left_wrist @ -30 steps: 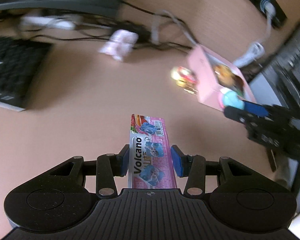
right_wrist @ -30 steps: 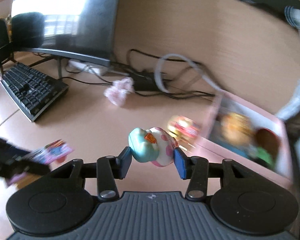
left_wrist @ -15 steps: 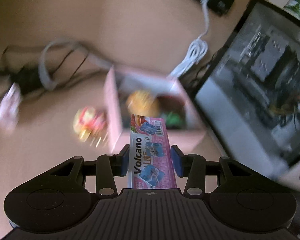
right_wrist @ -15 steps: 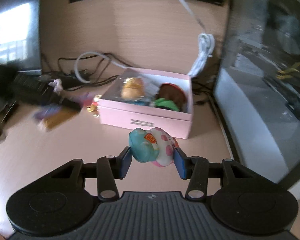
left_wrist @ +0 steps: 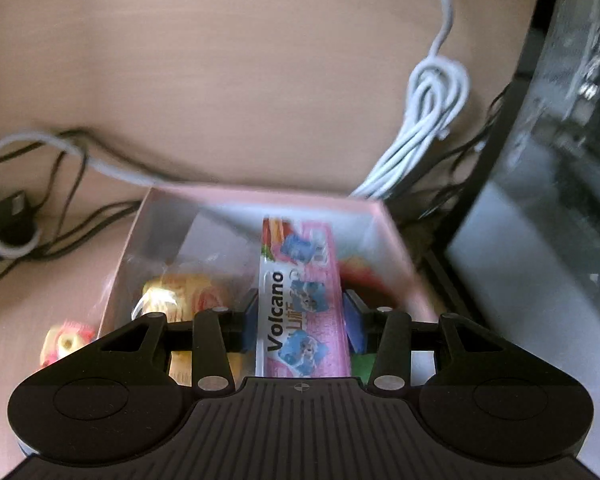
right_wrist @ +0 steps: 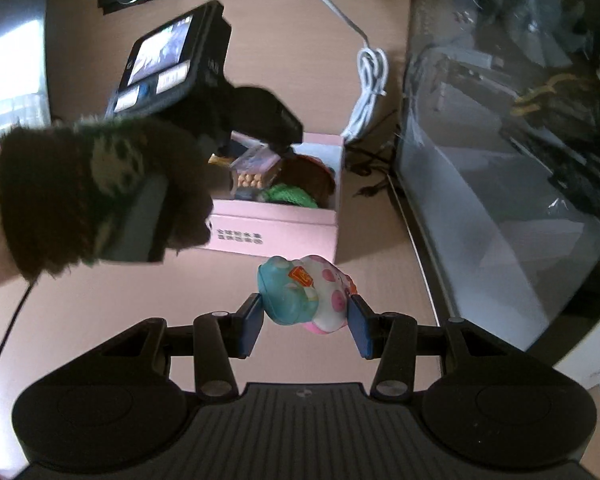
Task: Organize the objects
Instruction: 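Carry the candy pack and cat figure over the pink box and open both tools, then move the left tool to the white crumpled plush and grasp it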
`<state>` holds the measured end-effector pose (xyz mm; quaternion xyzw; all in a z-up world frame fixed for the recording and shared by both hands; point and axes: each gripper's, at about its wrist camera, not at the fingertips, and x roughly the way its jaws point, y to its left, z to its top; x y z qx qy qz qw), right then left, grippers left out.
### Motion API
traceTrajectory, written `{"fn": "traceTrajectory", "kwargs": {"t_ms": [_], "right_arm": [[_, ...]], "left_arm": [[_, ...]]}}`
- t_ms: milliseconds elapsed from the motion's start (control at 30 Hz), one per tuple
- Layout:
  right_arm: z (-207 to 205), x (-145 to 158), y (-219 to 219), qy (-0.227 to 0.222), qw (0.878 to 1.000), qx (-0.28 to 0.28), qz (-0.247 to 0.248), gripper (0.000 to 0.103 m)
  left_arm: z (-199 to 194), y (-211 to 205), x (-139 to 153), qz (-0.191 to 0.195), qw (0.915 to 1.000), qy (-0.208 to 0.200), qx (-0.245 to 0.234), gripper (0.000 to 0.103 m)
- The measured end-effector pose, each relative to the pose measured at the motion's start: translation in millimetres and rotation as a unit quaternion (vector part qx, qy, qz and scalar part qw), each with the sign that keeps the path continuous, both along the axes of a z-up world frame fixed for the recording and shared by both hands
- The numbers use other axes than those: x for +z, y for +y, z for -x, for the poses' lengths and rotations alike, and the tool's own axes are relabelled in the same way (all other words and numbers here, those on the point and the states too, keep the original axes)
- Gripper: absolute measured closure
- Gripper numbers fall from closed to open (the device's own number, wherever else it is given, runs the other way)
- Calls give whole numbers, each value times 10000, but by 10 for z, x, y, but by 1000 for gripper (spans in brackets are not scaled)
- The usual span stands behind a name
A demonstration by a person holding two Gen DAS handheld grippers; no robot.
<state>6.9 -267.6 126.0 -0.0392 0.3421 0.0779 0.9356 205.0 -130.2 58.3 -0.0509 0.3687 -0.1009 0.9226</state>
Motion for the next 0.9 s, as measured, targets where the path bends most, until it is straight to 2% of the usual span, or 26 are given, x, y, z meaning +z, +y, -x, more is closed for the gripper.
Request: {"fn": "traceTrajectory", "kwargs": {"t_ms": [100,200,433,533,600,667,800,900], "right_arm": [[3,-22,-35,-37,9999,7,137,57],[-15,-4,-50,-90,9999,51,89,57],[-79,49,-13,-118,9999,33,-10,57],[-137,82,25,-166,9998,116,-52,57],[-247,111,68,-105,9999,44,-68,57],[-357,194,79,-85,9996,16,-270,57],[-709,495,122,-301,9977,-19,-608,57],[-1129,742,207,-572,9950,-40,-816,57]], "left_arm": [[103,-19,-24,-56,9999,112,-86,54],[177,66,0,209,9992,291,-179,55],[532,470,476,1068,9931,-247,-413,56],[765,790,710,1386,9874,-598,-482,56],[955,1080,770,1515,9855,-688,-334,56],[1127,1348,750,1557,9857,-591,-249,56],[1466,1838,539,1242,9919,-262,-52,56],[1637,2197,307,1402,9891,186,399,57]]}}
